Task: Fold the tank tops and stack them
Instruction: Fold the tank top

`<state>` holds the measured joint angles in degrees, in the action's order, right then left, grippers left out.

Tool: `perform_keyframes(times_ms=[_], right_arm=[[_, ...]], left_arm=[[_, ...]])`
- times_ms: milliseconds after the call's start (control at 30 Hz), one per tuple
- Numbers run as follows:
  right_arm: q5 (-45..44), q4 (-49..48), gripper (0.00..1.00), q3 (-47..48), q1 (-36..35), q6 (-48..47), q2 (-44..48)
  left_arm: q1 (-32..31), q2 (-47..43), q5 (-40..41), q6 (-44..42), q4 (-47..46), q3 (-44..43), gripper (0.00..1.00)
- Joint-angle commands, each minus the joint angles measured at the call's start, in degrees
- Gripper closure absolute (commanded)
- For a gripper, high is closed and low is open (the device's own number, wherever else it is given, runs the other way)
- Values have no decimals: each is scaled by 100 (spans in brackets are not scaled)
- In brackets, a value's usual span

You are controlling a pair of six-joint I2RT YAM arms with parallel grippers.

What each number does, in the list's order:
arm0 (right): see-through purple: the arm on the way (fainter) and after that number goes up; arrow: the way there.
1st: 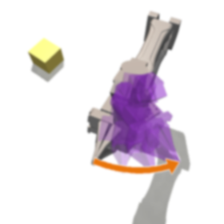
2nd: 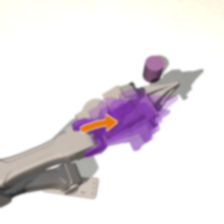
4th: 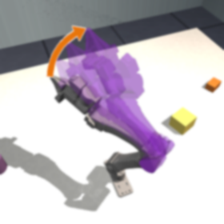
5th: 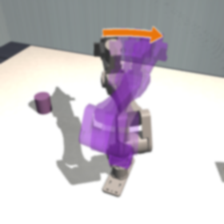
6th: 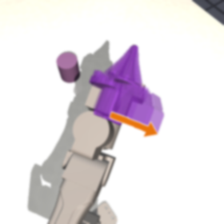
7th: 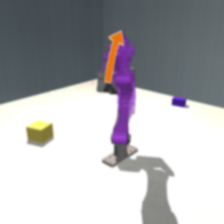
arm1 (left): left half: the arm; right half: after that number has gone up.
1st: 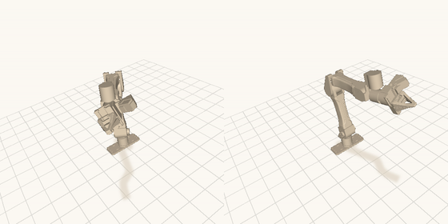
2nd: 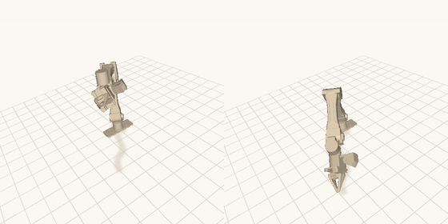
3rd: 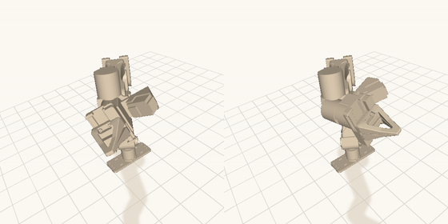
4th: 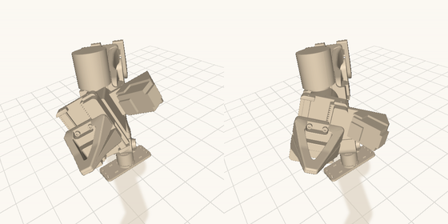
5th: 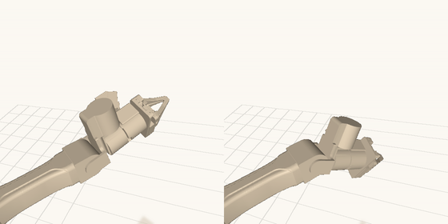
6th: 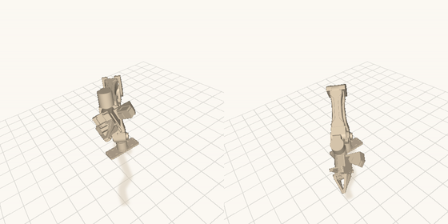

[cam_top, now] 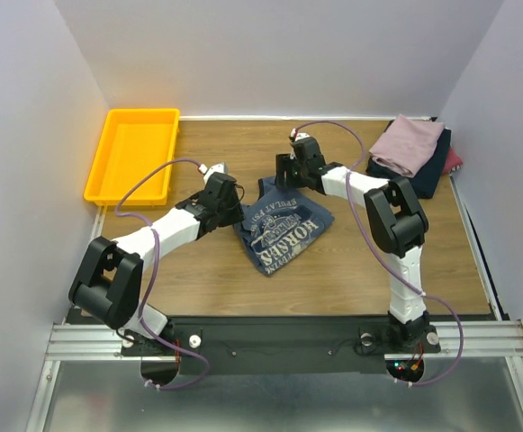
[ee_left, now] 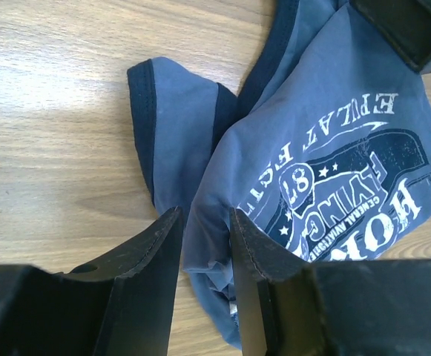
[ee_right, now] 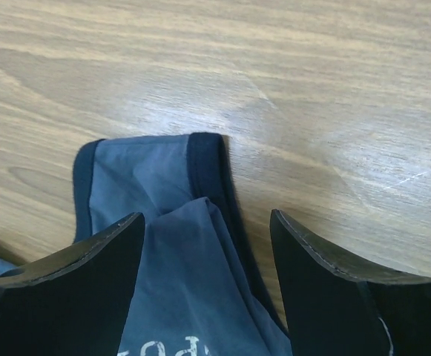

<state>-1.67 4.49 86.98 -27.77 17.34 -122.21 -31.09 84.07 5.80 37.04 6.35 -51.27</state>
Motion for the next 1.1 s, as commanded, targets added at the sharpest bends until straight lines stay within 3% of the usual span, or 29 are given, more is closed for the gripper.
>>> perform_keyframes(times_ms=[0,267,500,767,967,1067], right_arm=[[0,25,26,170,26,-64,-66],[-61,34,40,153,26,-38,-40],[-35,34,41,109,26,-56,145],[18,43,46,47,26,-29,233],[35,43,51,21,26,-20,242],[0,52,59,21,17,-38,268]], left_arm=[[-55,-136,-52,-153,-11,-42,57],[-72,-31,-79,-188,86,-50,58],[-108,-181,-404,-355,77,29,57],[-116,-14,-168,-259,59,73,59],[-116,162,114,-276,24,11,69],[-116,259,123,-285,7,-41,78]])
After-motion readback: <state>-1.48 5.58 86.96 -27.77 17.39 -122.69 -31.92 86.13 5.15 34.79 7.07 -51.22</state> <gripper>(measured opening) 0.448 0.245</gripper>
